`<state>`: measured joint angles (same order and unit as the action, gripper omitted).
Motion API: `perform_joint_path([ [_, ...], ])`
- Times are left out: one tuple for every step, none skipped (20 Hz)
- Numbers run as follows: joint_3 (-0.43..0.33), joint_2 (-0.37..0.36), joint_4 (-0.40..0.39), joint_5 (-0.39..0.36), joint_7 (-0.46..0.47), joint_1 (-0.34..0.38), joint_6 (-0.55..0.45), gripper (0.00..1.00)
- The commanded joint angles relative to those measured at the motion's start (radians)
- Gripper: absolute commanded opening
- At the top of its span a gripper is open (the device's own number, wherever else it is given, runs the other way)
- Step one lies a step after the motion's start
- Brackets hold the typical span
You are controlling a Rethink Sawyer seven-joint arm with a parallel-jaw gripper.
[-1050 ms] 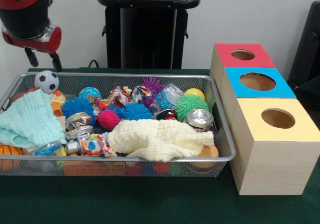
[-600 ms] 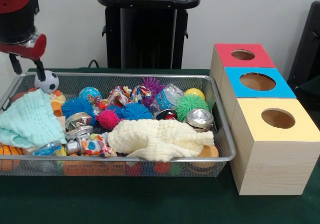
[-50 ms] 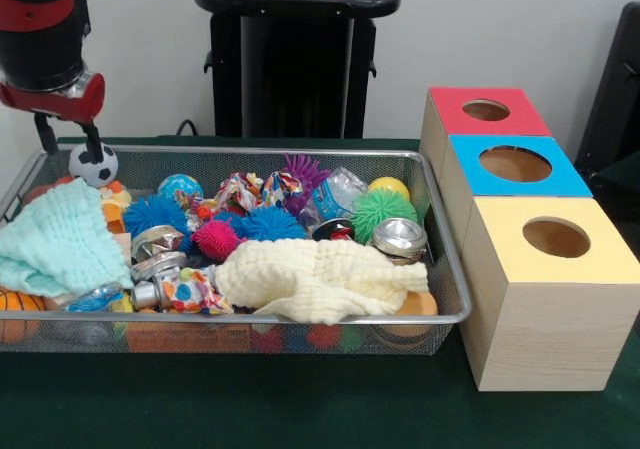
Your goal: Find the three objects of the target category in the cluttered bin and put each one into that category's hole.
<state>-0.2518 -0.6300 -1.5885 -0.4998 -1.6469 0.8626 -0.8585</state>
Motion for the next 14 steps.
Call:
perform_joint_path([
  [-0.119,-0.014,-0.15,-0.075,0.245,0.02,0.079,1.0],
  [-0.121,-0.009,-0.153,-0.079,0.238,0.022,0.086,1.0],
  [-0.124,-0.004,-0.157,-0.084,0.232,0.026,0.097,1.0],
  [-0.126,0.0,-0.16,-0.09,0.226,0.03,0.107,1.0],
  [-0.131,0.006,-0.162,-0.096,0.224,0.035,0.118,1.0],
  [-0.134,0.015,-0.16,-0.101,0.223,0.041,0.122,1.0],
  [-0.139,0.025,-0.161,-0.109,0.221,0.05,0.136,1.0],
  [-0.145,0.041,-0.155,-0.116,0.224,0.058,0.146,1.0],
  [-0.15,0.061,-0.146,-0.12,0.225,0.067,0.152,1.0],
  [-0.157,0.079,-0.137,-0.128,0.228,0.074,0.166,1.0],
  [-0.162,0.096,-0.128,-0.132,0.227,0.078,0.179,1.0],
  [-0.168,0.112,-0.117,-0.137,0.226,0.08,0.191,1.0],
  [-0.174,0.133,-0.101,-0.14,0.227,0.081,0.198,1.0],
  [-0.181,0.155,-0.086,-0.14,0.228,0.082,0.199,1.0],
])
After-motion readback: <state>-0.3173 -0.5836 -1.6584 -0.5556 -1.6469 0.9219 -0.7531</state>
